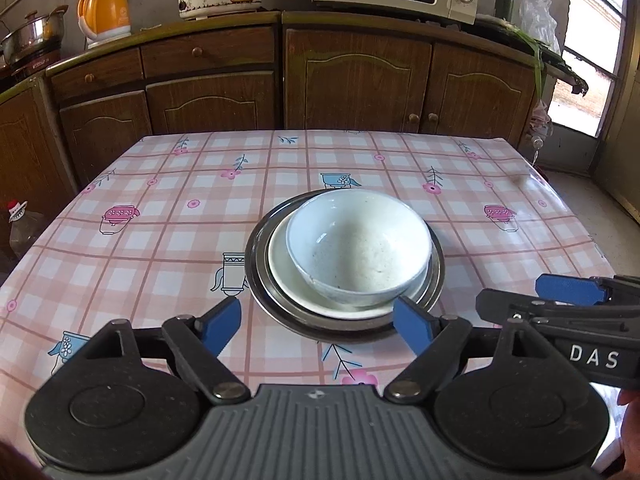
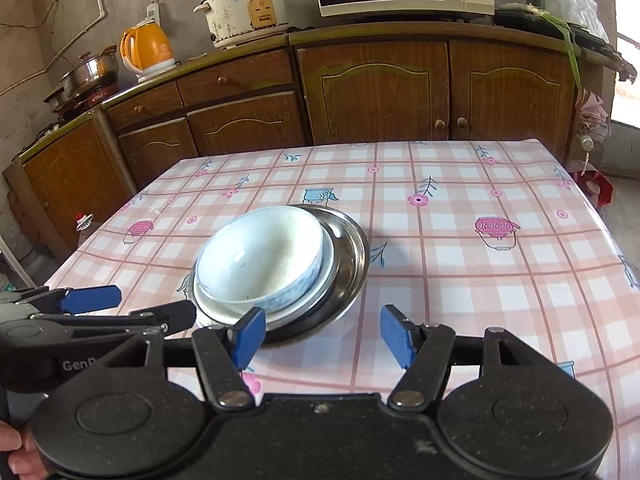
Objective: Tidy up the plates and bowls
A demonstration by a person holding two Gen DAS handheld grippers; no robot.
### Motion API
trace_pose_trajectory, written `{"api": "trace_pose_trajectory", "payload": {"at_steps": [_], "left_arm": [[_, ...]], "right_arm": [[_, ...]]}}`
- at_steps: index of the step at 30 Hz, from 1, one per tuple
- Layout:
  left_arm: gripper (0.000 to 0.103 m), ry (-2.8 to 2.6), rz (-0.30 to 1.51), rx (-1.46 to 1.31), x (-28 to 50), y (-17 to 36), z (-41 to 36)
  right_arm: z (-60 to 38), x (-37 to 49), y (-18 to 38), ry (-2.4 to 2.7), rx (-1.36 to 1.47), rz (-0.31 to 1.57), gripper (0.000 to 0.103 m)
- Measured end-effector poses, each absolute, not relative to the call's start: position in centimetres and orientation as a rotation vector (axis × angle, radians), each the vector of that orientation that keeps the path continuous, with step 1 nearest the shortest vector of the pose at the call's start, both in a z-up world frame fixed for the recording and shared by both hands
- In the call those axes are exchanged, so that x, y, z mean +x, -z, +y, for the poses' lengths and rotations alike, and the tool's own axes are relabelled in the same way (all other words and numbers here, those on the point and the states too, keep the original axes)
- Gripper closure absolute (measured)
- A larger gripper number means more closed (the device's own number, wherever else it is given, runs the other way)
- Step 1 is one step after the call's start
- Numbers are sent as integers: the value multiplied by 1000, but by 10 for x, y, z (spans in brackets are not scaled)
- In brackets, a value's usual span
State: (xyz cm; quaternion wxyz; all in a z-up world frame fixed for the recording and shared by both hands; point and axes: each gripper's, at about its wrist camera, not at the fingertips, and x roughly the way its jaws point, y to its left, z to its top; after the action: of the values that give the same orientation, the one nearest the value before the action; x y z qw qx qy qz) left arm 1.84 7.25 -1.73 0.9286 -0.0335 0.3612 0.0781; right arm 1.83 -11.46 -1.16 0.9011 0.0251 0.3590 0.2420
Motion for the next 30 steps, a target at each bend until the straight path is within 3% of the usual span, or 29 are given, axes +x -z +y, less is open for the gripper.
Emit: {"api": "trace_pose_trajectory", "payload": {"at_steps": [30], "left_arm": [[11, -251, 744, -86, -23, 3, 57]], "right_arm": [[-135, -27, 9, -493, 65, 804, 25]]}}
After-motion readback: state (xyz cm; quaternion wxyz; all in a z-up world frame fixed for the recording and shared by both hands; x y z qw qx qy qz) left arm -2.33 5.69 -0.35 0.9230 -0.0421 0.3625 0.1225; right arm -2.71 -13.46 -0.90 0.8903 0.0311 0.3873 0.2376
